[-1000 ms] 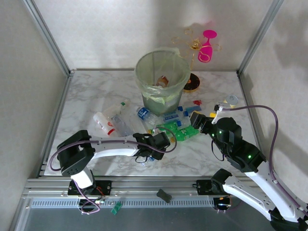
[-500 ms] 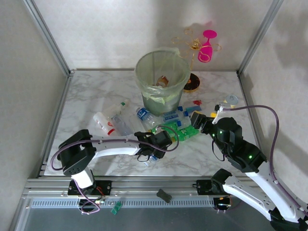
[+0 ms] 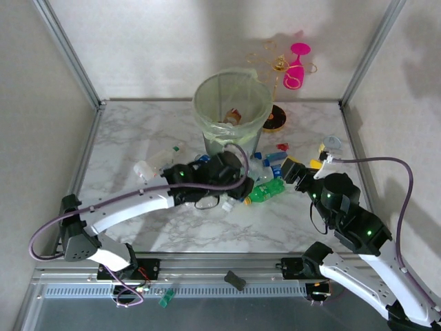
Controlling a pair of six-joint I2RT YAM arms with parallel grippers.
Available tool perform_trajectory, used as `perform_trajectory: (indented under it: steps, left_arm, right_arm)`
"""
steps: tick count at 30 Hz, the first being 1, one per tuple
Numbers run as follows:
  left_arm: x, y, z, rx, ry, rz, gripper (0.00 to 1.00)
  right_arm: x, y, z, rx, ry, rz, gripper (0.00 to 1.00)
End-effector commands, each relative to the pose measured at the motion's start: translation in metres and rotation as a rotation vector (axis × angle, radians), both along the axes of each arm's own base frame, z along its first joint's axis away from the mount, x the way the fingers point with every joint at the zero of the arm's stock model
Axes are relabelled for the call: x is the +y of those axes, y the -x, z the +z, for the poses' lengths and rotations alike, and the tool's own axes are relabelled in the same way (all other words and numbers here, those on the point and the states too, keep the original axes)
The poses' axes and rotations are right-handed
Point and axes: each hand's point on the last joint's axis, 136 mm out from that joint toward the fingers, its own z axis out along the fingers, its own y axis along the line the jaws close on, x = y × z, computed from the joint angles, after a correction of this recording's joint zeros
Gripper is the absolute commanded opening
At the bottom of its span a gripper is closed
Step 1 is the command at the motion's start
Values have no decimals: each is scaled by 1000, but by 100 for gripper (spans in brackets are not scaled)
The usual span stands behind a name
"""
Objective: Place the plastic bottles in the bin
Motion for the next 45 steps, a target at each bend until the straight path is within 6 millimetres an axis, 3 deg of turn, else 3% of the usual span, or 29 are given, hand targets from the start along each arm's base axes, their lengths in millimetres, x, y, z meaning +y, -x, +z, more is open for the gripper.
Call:
perform_trajectory:
  steps: [1,3,6,12,15,19,22,26,32,35,40,43,45]
  left_arm:
    - [12,-26,78,-53,184,-1,47]
    - [18,-50,114,-88,289,32,42]
    - [27,-86,146,-164,321,113,41]
    - [30,-150,189,-270,436,232,37]
    - [38,-189,193,-280,492,317,36]
    - [54,-240,182,-243,612,428,34]
    - [55,-267,172,-223,648,450,34]
    - [33,-293,143,-153,661,419,34]
    - [-5,-302,99,-21,699,356,32]
    - [-14,-296,76,16,677,360,31]
    - [-11,-288,39,50,631,438,32]
    - [-11,-286,25,66,608,468,39]
    - [-16,-284,20,83,608,459,50]
  right_arm:
    - [-1,-1,14,-30,-26,-12,83]
    - [1,-2,13,-27,-31,-6,83]
    - [2,-2,13,-20,-32,-4,83]
    - [3,-4,15,-15,-28,-4,83]
    - [4,-5,20,-16,-23,-7,83]
    - [4,-6,25,-21,-17,-7,83]
    - [2,-6,24,-20,-5,-17,83]
    - [1,-7,23,-21,4,-22,83]
    - [3,-9,21,-22,14,-18,83]
    - [1,-8,22,-26,24,-23,83]
    - [-1,-9,21,-35,46,-30,84]
    - [2,-11,19,-37,53,-26,84]
    - [4,-12,20,-38,53,-18,84]
